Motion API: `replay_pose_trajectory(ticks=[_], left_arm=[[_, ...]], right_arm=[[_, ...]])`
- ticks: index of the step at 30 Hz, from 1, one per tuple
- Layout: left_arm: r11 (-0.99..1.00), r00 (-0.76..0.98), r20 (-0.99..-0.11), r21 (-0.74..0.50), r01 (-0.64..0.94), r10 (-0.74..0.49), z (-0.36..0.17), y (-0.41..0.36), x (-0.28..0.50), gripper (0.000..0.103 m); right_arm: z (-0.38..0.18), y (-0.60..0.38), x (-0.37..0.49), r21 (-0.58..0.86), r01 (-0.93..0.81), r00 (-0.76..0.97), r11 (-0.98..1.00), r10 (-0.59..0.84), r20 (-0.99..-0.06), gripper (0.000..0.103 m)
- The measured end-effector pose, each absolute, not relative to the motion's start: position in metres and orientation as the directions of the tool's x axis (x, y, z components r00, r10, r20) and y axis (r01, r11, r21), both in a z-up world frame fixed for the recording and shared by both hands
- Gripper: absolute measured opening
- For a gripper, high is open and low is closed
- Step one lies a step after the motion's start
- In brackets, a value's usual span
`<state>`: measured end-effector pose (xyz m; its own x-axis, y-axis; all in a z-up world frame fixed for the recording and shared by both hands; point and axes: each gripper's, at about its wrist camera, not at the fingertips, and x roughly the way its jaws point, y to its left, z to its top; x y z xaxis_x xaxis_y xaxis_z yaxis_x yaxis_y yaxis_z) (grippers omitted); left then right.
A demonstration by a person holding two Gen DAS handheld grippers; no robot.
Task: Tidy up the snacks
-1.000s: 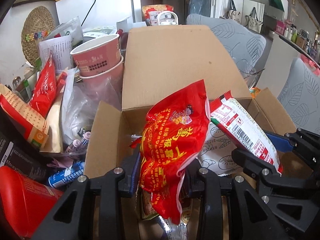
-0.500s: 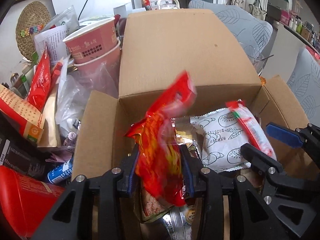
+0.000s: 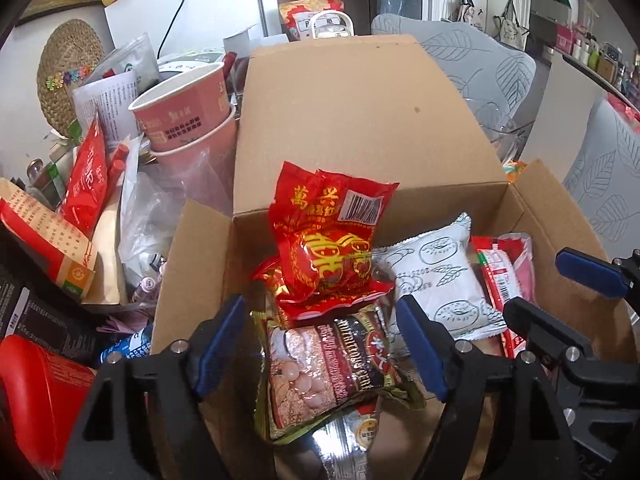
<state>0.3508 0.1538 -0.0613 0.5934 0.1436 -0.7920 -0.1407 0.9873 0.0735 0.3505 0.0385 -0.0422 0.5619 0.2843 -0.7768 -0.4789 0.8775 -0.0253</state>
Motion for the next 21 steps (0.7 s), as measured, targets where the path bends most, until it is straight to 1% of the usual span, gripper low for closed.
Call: replay_pose_trajectory(ticks=[3, 7, 9, 15, 21], left_arm=[[0.986, 0.597, -0.787, 0.079, -0.148, 0.153, -0.057, 0.152, 0.35, 0.077], [0.984, 0.634, -0.758, 0.064, -0.165, 0.155, -0.041, 0.158, 0.332, 0.077], [0.983, 0.651, -0.742, 0.06, -0.175, 0.161, -0.031, 0.159, 0.325, 0.077], [0.978, 0.693, -0.697, 0.06, -0.2, 0.185, 0.001, 0.16, 0.304, 0.077], [0.977, 0.734, -0.651, 0.059, -0.203, 0.192, 0.032, 0.156, 0.276, 0.077]], right_arm=[[-0.041, 0.039, 0.351, -0.015, -0.479, 0.555, 0.878, 0.289, -0.78, 0.057], [-0.038, 0.036, 0.352, 0.015, -0.478, 0.543, 0.878, 0.309, -0.781, 0.057], [-0.034, 0.035, 0.348, 0.007, -0.471, 0.557, 0.882, 0.304, -0.773, 0.057], [-0.01, 0.031, 0.33, 0.019, -0.482, 0.589, 0.876, 0.34, -0.733, 0.057], [0.021, 0.024, 0.306, 0.017, -0.483, 0.643, 0.876, 0.367, -0.672, 0.057]])
